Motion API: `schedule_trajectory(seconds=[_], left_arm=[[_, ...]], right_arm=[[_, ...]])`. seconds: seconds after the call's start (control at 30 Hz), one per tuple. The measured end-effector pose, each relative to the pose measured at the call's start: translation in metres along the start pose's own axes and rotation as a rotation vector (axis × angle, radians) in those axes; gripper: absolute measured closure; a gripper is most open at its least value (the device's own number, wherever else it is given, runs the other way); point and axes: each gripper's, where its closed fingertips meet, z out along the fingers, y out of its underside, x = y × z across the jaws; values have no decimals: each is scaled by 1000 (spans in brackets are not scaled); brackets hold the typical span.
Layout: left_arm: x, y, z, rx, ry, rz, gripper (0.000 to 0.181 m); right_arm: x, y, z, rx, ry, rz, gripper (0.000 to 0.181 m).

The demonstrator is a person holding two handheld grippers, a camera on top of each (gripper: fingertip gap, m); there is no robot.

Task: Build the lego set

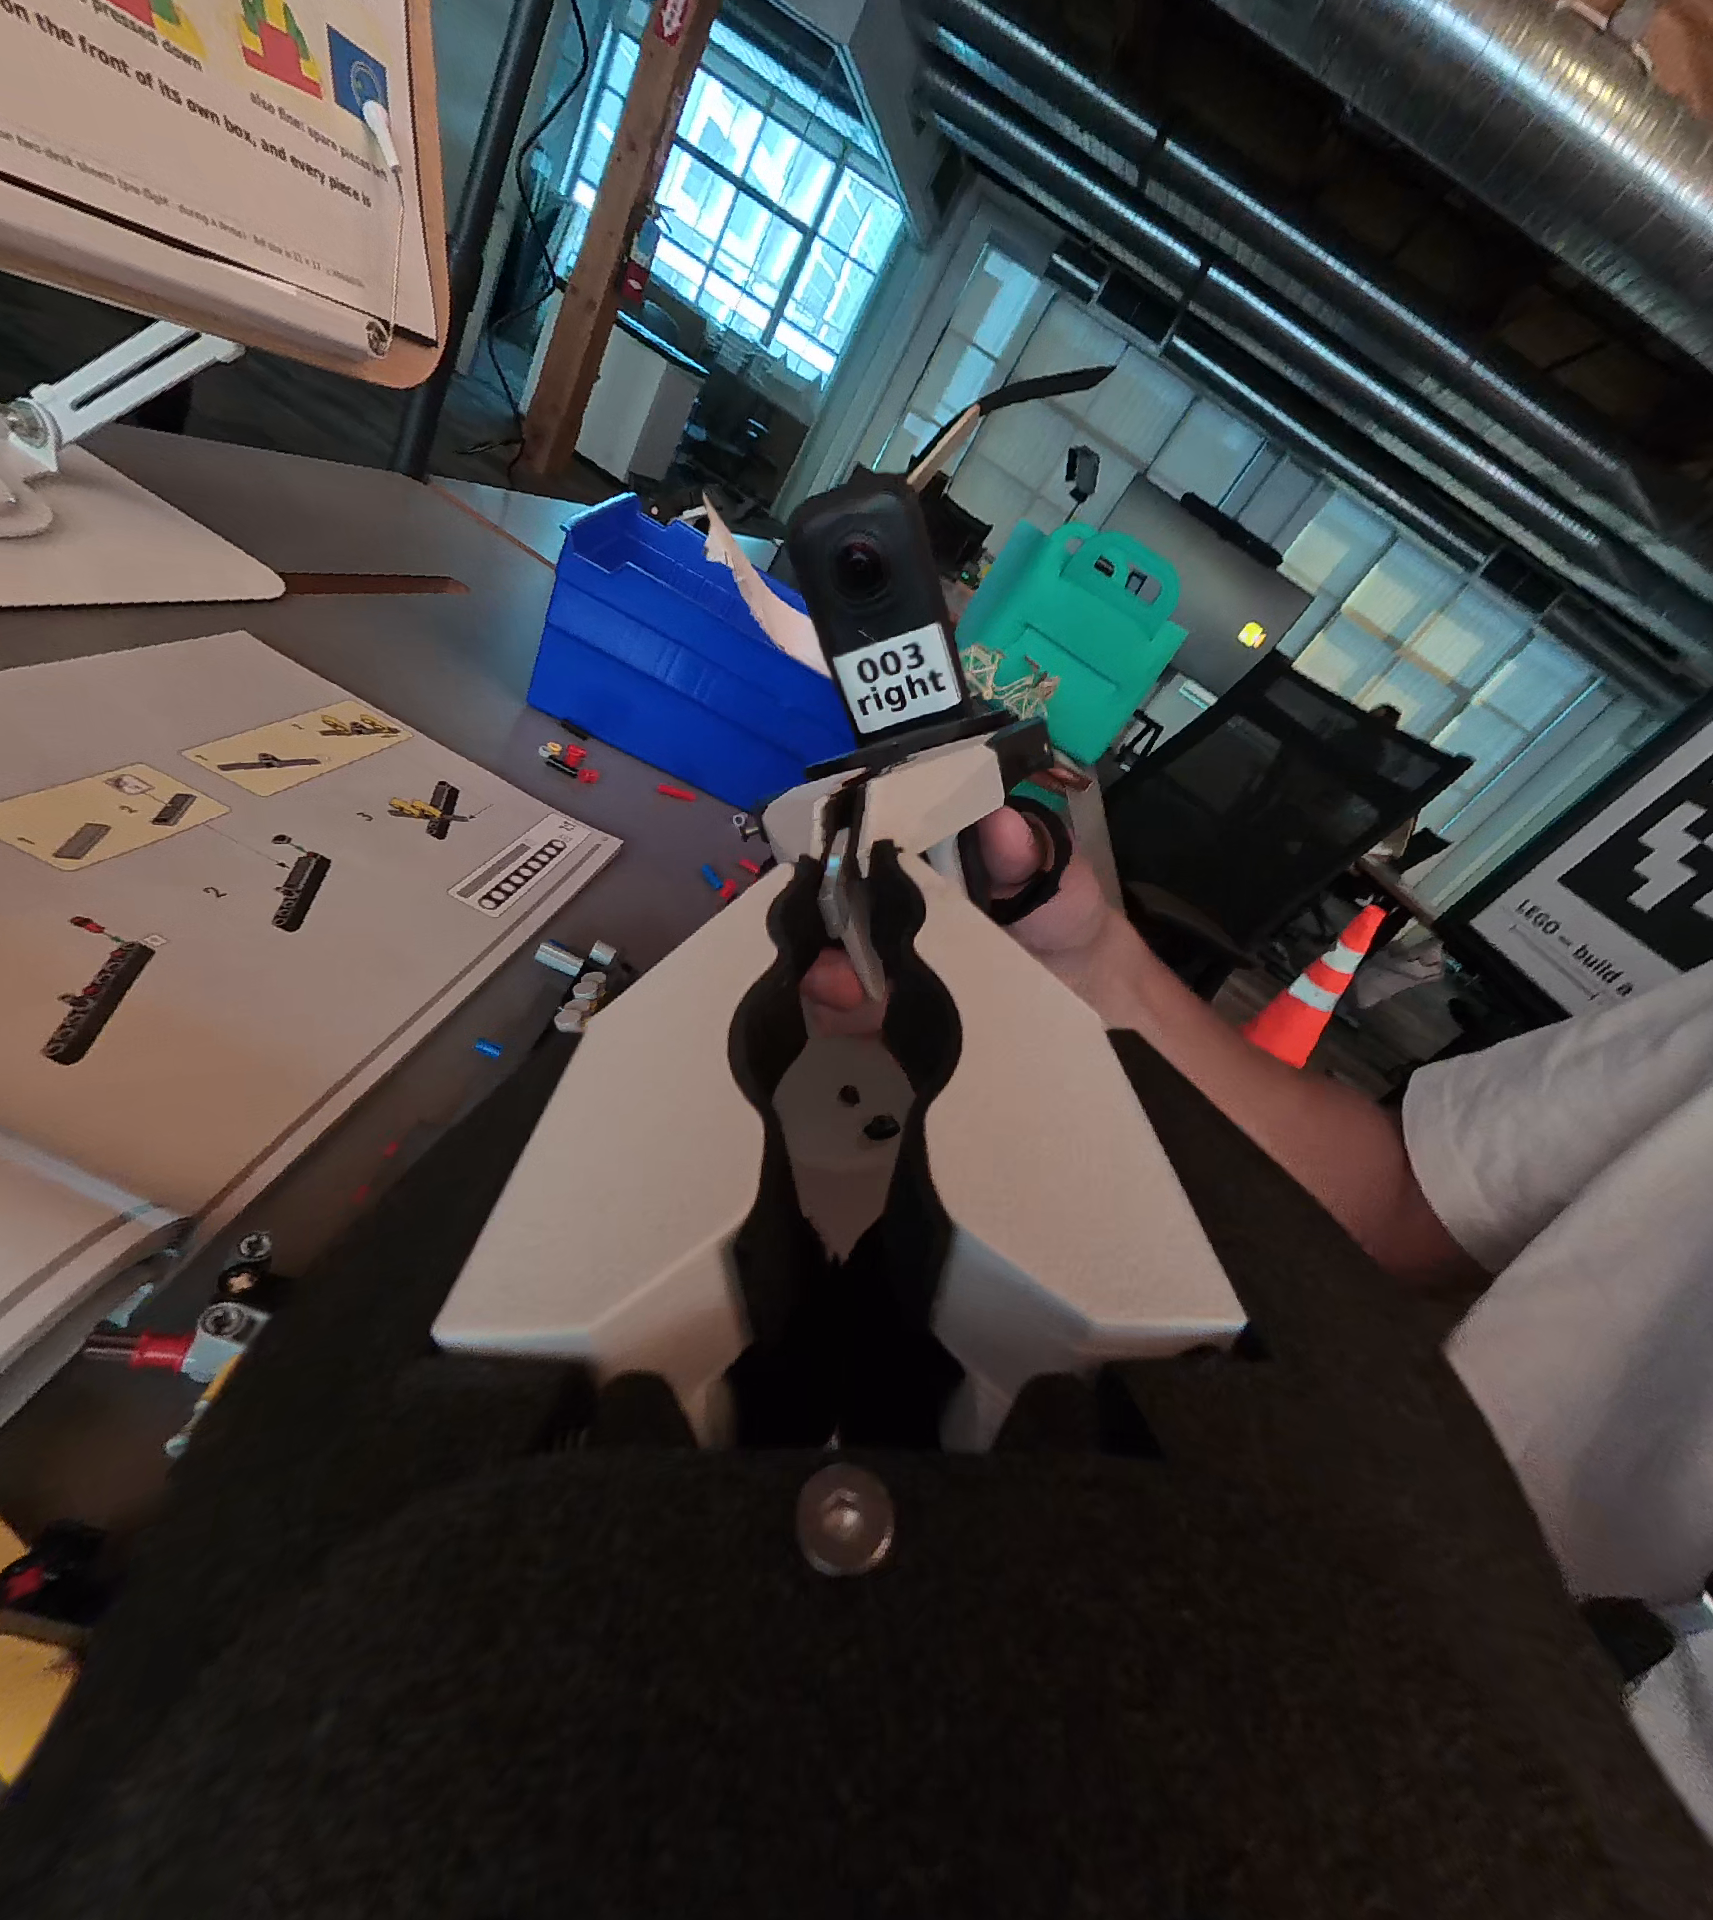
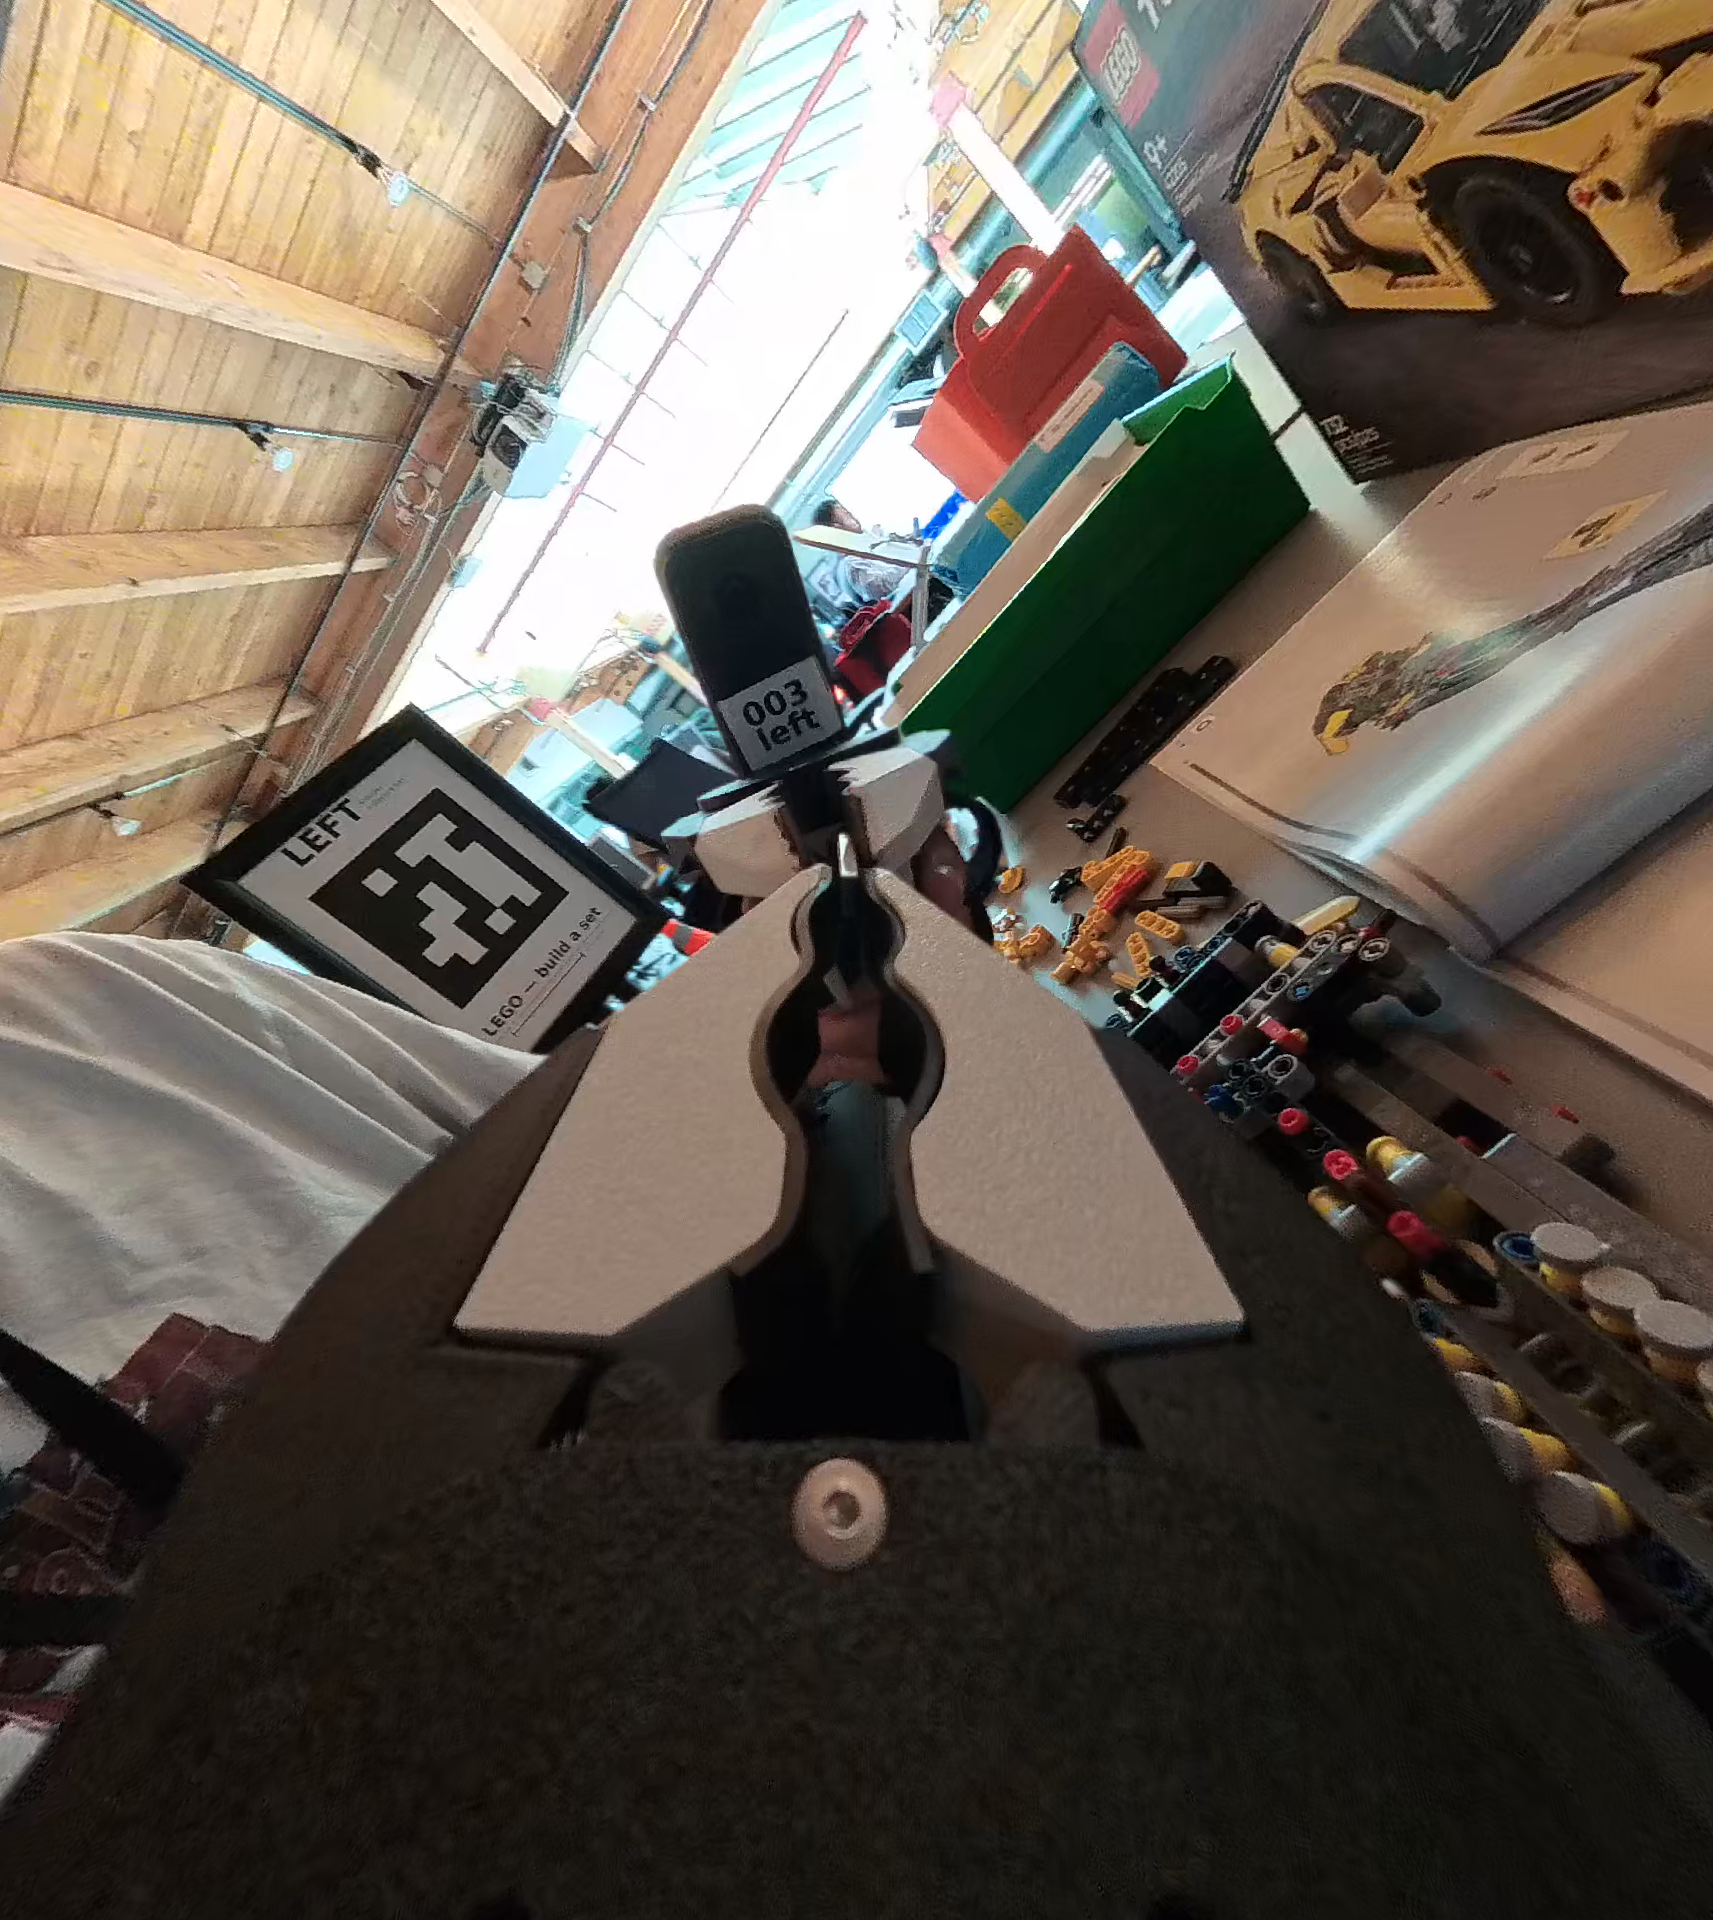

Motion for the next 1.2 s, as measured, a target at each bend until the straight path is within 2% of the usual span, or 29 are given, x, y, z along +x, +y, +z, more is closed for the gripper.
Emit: schedule_trajectory(seconds=[0.13,0.23,0.53,0.97,1.2], left_arm=[[-4,5,-4,-54,-51,113,176],[1,4,-6,-58,-33,139,177],[4,5,-11,-76,24,93,178],[-3,-4,-22,-51,-32,154,179],[2,-5,-21,-35,15,96,176]], right_arm=[[1,3,0,-10,-23,63,179],[-4,5,2,-18,-47,59,179],[-6,7,4,-27,-62,64,179],[-4,0,-1,10,-67,92,179],[-3,1,0,6,-61,92,179]])
